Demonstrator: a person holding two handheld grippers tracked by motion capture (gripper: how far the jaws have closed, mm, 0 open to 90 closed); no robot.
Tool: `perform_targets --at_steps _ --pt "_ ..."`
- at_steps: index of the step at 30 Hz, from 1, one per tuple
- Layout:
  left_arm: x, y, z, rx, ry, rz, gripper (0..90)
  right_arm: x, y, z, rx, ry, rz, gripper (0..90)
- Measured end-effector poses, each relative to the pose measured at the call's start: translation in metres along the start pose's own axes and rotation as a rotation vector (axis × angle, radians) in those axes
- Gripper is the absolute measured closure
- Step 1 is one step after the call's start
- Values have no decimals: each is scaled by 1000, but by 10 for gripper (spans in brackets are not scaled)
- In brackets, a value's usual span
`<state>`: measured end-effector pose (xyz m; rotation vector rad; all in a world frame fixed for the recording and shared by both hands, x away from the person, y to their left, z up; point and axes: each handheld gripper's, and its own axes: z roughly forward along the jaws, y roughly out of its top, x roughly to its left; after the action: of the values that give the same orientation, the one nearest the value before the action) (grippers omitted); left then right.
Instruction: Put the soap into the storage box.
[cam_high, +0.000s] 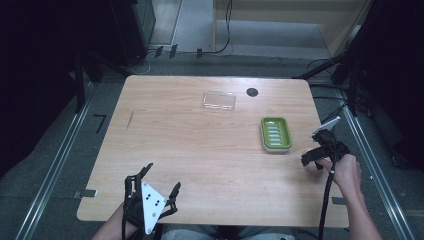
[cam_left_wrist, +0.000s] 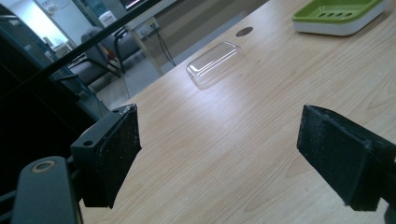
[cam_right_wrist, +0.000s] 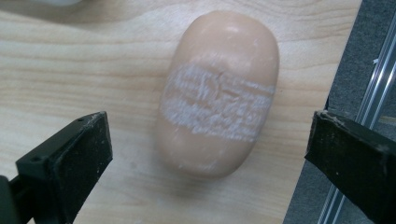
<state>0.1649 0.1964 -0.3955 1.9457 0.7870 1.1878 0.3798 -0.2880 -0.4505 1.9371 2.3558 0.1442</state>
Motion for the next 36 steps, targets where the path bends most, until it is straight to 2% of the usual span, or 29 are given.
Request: perform_targets --at_steps 9,23,31,36 --pt "0 0 0 0 -1 5 140 -9 11 11 19 20 31 4" --pt "0 0 0 1 -2 8 140 -11 21 29 60 33 60 6" --pt "-1 0 0 -3 0 18 140 -12 20 31 55 31 74 93" --pt "-1 0 0 -5 2 16 140 -11 20 30 53 10 82 138"
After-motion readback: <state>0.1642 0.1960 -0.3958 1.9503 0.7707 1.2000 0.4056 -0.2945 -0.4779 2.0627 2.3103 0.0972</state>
